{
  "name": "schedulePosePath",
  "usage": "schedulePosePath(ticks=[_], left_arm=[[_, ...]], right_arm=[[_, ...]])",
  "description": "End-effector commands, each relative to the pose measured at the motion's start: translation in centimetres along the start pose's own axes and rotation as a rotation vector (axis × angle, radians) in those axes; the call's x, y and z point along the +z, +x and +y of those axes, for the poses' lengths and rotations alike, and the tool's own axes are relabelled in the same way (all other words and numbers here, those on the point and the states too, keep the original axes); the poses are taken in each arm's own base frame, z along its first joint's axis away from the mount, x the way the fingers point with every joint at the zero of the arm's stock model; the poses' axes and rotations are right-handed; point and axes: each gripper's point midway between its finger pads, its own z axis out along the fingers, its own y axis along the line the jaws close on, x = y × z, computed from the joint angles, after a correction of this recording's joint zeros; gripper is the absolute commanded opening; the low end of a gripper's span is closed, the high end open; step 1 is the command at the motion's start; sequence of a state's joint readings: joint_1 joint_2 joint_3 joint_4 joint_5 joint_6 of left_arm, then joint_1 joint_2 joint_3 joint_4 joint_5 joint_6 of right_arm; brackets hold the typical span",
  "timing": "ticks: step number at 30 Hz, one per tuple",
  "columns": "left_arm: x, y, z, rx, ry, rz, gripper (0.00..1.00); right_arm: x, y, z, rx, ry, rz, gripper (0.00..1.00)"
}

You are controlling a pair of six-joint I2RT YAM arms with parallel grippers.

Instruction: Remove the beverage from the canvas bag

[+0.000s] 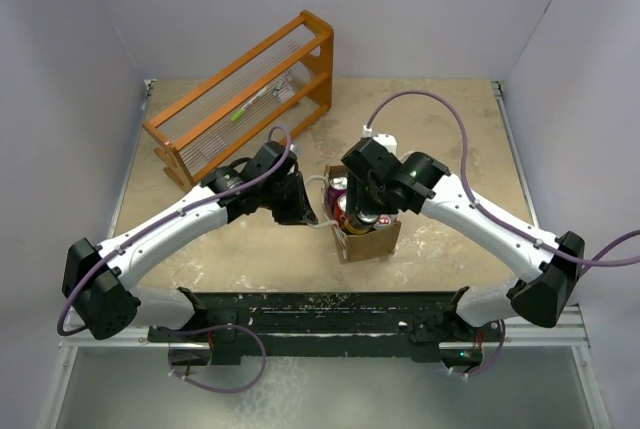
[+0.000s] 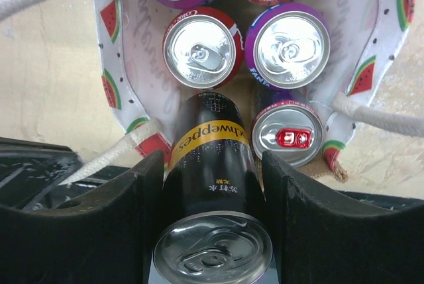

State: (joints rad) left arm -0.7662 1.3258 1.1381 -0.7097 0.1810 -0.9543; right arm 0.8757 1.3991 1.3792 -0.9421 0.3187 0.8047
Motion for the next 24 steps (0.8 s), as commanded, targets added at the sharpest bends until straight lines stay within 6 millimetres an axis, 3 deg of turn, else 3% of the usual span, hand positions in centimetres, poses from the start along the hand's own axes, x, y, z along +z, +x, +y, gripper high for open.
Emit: schedulePosePath(ticks=[1, 9, 24], left_arm=[[-1.0, -0.4, -1.1, 0.038, 0.049, -0.011, 0.00], [-1.6, -0.7, -1.0, 0.050, 0.053, -0.036, 0.00], [-1.5, -1.2, -0.6, 0.062, 0.035, -0.062, 0.00]], right_arm=[[-4.2, -2.9, -0.2, 0.187, -0.021, -0.101, 0.00], [-7.3, -5.3, -2.0, 0.319, 0.046, -0.172, 0.00], [-11.8, -8.2, -2.8, 0.505, -0.021, -0.265, 0.00]])
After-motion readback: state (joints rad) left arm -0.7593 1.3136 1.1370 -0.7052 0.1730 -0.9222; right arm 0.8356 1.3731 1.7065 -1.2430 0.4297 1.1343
